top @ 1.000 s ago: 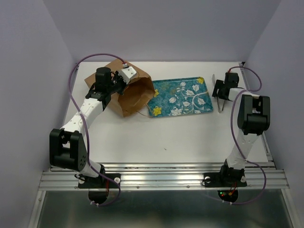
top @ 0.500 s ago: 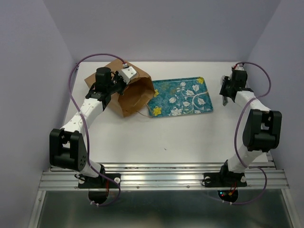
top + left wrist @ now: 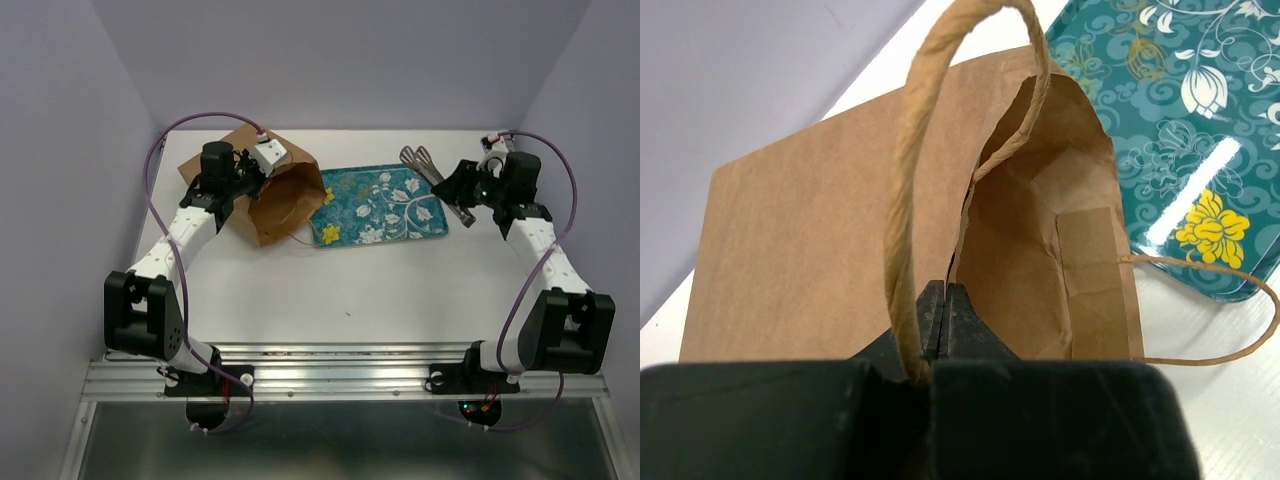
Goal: Take the fake bread out of the paper bag
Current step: Take out the fake bread from the paper bag.
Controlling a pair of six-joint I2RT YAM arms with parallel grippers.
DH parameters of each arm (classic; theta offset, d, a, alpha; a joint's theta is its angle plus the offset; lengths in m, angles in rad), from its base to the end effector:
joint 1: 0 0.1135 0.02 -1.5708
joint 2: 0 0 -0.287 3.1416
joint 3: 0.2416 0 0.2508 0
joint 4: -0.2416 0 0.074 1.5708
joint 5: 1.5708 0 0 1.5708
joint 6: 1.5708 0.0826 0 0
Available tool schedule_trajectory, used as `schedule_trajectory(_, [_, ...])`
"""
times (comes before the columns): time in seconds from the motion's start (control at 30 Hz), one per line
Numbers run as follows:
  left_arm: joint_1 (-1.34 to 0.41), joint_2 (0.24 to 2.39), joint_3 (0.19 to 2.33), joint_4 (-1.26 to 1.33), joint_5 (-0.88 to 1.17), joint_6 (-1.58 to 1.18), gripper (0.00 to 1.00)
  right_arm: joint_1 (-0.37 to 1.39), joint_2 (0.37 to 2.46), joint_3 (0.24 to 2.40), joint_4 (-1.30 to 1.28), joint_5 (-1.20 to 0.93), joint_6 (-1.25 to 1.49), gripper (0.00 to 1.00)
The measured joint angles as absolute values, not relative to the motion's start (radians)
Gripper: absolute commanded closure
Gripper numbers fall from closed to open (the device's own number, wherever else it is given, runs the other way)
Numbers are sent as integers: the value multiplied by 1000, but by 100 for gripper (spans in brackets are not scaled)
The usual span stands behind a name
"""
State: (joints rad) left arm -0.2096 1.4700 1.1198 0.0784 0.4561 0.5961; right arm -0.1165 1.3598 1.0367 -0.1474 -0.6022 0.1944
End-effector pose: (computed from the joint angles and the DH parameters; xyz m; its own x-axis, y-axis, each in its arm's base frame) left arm 0.3672 -0.1153 0.3321 0.1206 0.4897 -0.8635 0.6454 0.6223 0.4430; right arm 0.3397 0.0074 0.3093 -0.5201 0.2212 -0.8249 -0.3111 0.8505 0.4241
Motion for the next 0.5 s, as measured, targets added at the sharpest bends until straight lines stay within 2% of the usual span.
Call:
schedule_trajectory(0.13, [-210,1467,1120,79,456,593,100,-77,1348,1024,-149,-709,208,45])
schedule_trajectory(0.5, [-210,1464,1120,86,465,565,100,306,1359,1026,-144,-665,180,44])
